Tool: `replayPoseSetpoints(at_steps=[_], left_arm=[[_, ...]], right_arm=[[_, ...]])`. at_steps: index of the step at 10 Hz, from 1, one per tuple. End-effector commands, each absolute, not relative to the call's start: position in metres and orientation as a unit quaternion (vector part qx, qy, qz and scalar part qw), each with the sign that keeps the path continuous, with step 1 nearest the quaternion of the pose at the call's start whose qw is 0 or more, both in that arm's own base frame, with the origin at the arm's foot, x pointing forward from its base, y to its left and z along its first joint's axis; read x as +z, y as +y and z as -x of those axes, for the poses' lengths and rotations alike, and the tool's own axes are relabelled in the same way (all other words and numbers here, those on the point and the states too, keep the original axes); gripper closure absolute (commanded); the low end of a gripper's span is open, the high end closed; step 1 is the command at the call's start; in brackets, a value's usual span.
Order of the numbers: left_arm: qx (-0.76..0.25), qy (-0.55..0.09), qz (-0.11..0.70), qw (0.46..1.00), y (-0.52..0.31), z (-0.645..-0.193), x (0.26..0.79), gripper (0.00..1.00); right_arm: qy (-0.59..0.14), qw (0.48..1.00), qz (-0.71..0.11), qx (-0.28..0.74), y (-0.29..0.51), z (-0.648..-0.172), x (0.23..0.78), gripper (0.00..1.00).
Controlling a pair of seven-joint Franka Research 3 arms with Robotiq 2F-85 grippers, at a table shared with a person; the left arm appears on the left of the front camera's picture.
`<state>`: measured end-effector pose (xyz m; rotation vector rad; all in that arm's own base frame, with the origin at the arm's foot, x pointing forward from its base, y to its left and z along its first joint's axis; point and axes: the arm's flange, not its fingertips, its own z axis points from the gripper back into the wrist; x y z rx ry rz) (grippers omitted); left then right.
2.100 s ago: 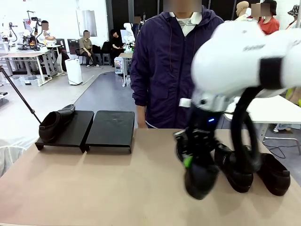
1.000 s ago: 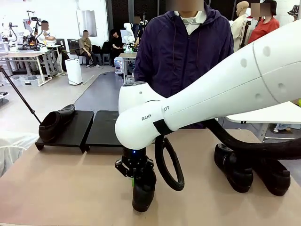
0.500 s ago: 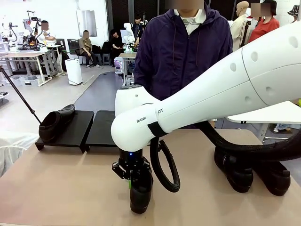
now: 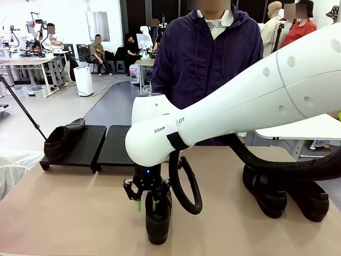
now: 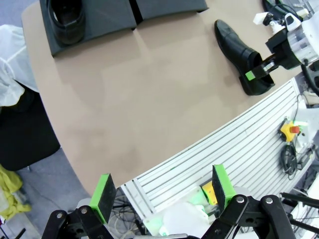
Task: Organize the shoes by placing them on the stand.
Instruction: Pick up one Shoe and place it in the middle of the table.
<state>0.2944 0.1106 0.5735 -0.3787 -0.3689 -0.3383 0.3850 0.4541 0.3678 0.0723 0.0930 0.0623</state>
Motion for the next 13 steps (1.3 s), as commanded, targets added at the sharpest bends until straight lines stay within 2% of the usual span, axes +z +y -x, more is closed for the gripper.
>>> replayPoseSetpoints(at_steps=[1, 4, 6, 8, 9, 11, 13], left_arm=[[-0.168, -0.18, 0.187, 0.951, 0.112, -0.293, 0.574, 0.0], [-0.168, -0.18, 0.187, 0.951, 0.112, -0.293, 0.574, 0.0], [-0.168, -0.18, 0.187, 0.951, 0.112, -0.293, 0.574, 0.0], [-0.168, -0.18, 0.187, 0.951, 0.112, -0.293, 0.574, 0.0], [-0.168, -0.18, 0.187, 0.951, 0.112, -0.293, 0.574, 0.0], [-0.168, -0.18, 0.187, 0.951, 0.112, -0.293, 0.574, 0.0], [-0.168, -0.18, 0.187, 0.951, 0.112, -0.293, 0.574, 0.0]], right_arm=[[0.036, 0.994, -0.076, 0.065, 0.43, -0.375, 0.415, 0.0], [0.011, 0.984, -0.142, 0.105, 0.354, -0.331, 0.521, 0.0], [0.016, 0.977, -0.189, 0.095, 0.267, -0.295, 0.558, 0.0], [0.026, 0.953, -0.265, 0.143, 0.174, -0.258, 0.581, 0.0], [-0.003, 0.944, -0.3, 0.138, 0.125, -0.243, 0.592, 0.0], [-0.065, 0.95, -0.282, 0.12, 0.059, -0.219, 0.595, 0.0], [-0.105, 0.952, -0.274, 0.091, 0.032, -0.207, 0.583, 0.0]])
